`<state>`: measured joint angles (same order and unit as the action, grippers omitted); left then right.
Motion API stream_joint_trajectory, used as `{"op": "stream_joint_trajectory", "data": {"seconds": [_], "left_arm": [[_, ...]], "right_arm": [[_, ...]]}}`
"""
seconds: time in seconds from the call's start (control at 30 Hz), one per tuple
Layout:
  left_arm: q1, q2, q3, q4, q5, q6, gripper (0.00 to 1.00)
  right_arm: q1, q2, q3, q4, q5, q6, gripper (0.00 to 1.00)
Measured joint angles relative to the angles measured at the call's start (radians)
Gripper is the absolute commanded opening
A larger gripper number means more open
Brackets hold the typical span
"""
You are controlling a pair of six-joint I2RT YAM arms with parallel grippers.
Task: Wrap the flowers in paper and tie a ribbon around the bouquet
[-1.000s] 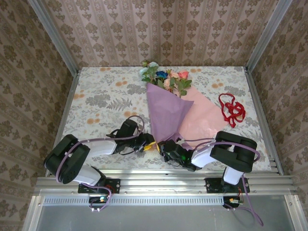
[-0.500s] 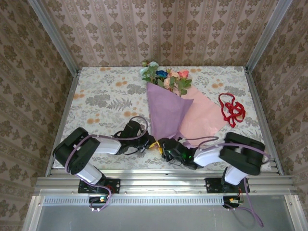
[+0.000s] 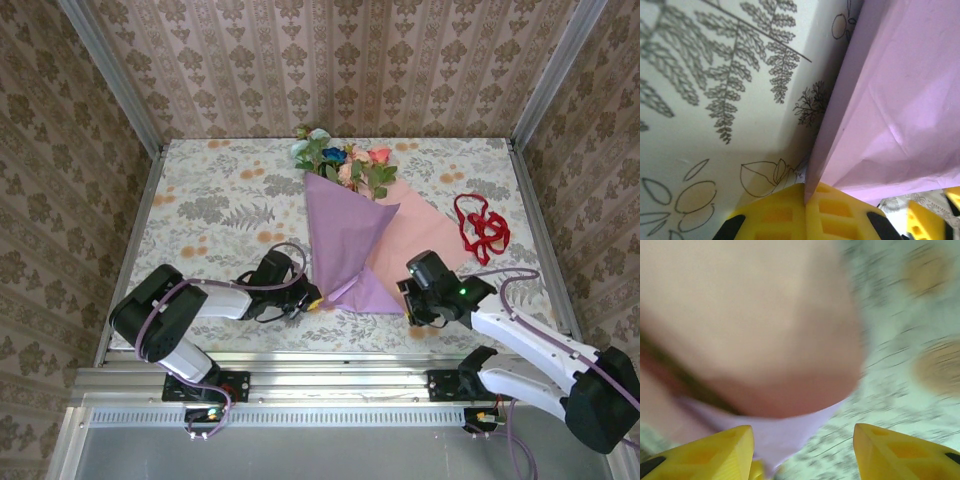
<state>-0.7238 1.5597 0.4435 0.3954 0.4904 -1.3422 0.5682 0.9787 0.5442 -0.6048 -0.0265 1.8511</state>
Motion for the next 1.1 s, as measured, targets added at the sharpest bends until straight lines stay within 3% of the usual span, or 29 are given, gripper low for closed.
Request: {"op": "stream_joint_trajectory", "data": {"seconds": [0.1, 0.23, 0.37, 0.6, 0.7, 0.83, 0.97, 1.1], "left_arm": [[0.0, 0.0, 0.006, -0.012, 0.002, 0.007, 0.0], [0.004, -0.005, 0.028, -0.04, 0.011, 0.023, 0.31], [0.011, -0.068, 0.069, -0.169, 0.0, 0.064, 0.41], [0.031, -0.137, 0.237, -0.428, 0.016, 0.15, 0.38], [0.026, -0.072, 0.355, -0.497, 0.04, 0.177, 0.33], [-0.016, 0.058, 0.496, -0.549, 0.064, 0.2, 0.27], [-0.077, 0.157, 0.56, -0.578, 0.093, 0.207, 0.23], [-0.121, 0.224, 0.563, -0.594, 0.131, 0.207, 0.21]], "right_arm": [[-0.055, 0.006, -0.032, -0.03, -0.034, -0.026, 0.56], [-0.093, 0.043, -0.052, 0.01, -0.067, -0.026, 0.54], [-0.108, 0.109, -0.073, 0.084, -0.092, -0.021, 0.5], [-0.123, 0.152, -0.087, 0.188, -0.111, -0.006, 0.34], [-0.125, 0.158, -0.089, 0.204, -0.114, -0.003, 0.27], [-0.126, 0.158, -0.092, 0.209, -0.116, 0.001, 0.25], [-0.126, 0.15, -0.095, 0.205, -0.116, 0.002, 0.23], [-0.126, 0.144, -0.095, 0.206, -0.116, -0.015, 0.11]]}}
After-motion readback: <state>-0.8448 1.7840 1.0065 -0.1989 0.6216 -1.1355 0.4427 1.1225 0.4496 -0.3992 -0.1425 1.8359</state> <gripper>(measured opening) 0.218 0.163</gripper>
